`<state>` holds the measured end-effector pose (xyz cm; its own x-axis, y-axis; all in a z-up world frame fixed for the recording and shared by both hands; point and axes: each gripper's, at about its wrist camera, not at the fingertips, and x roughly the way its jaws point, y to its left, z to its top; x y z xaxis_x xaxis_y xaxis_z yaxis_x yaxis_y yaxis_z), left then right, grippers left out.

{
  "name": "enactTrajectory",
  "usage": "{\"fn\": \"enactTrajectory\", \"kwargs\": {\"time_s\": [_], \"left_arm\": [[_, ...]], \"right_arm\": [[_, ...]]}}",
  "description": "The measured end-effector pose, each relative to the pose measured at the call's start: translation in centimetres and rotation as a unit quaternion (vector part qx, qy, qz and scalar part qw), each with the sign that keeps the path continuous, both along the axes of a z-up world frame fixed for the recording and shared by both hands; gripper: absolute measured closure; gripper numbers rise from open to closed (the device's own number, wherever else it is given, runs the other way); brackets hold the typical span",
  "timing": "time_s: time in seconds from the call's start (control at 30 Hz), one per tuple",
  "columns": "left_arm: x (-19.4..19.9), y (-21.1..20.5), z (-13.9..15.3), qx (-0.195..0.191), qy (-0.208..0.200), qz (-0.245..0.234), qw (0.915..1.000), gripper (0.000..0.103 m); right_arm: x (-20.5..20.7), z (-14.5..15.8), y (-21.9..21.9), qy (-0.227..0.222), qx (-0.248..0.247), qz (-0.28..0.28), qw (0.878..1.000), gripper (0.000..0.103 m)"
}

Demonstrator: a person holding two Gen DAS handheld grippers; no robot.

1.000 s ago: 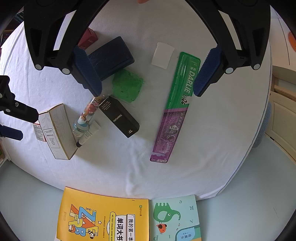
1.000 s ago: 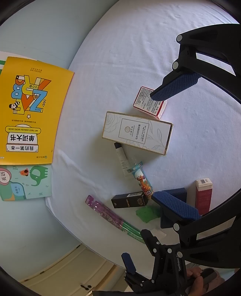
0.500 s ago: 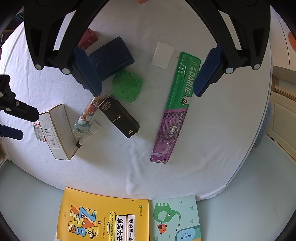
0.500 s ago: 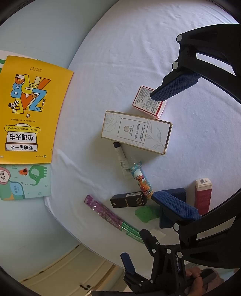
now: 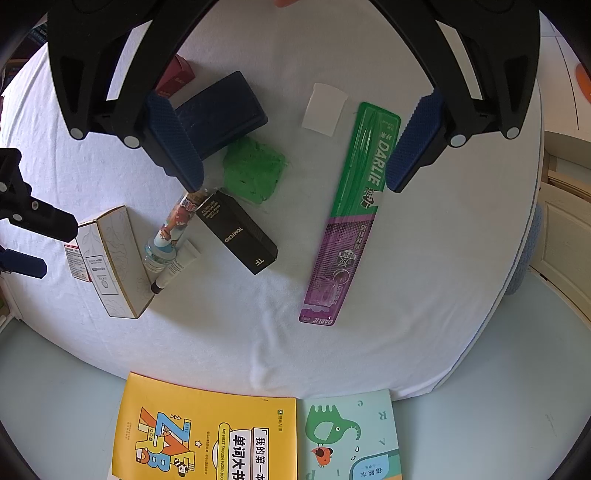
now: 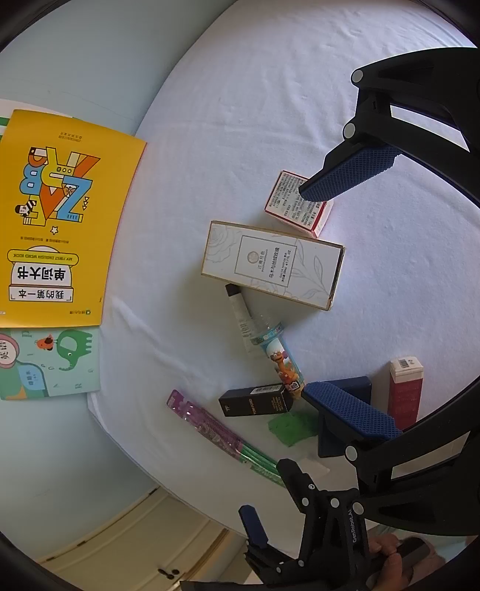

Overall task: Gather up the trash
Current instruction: 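Move both grippers toward the white perfume box on the bed, then grasp the white perfume box with the right gripper while the left gripper grasps the black box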

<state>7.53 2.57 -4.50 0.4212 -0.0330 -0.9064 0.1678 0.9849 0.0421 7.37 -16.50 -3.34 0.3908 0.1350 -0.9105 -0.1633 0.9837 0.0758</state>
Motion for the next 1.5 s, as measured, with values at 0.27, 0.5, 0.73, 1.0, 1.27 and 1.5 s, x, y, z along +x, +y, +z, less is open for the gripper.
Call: {"fn": "enactTrajectory", "kwargs": {"time_s": [0.27,0.5,0.73,1.0,1.27,1.5], "left_arm": [[0.5,-0.1,-0.6,0.001,0.005,-0.002,1.0,0.007],[1.5,-0.2,-1.6,0.004,0.013,-0.004,0.9999,0.007],[3.2,-0.9,-3.0,0.006,0.025,-0.007,0.9996,0.008],[4.8,-1.9,-4.4,-0.011,0.053,0.0,0.9985,0.011],[6.0,-2.5,-5.3,-0.035,0.071,0.021,0.9967,0.016],[6.7,-2.4,-5.7,-0.074,0.085,0.039,0.9928,0.031]], "right_arm": [[0.2,-0.8,-0.2,0.006,0.0,-0.002,1.0,0.006],[0.8,-2.0,-0.6,0.015,-0.004,-0.004,1.0,0.006],[1.8,-3.3,-1.4,0.027,-0.006,-0.012,1.0,0.006],[2.9,-4.6,-2.1,0.039,-0.008,-0.018,0.999,0.006],[4.3,-4.7,-2.3,0.029,-0.014,-0.015,0.999,0.006],[5.0,-4.8,-1.3,0.011,-0.044,0.01,0.999,0.007]]}}
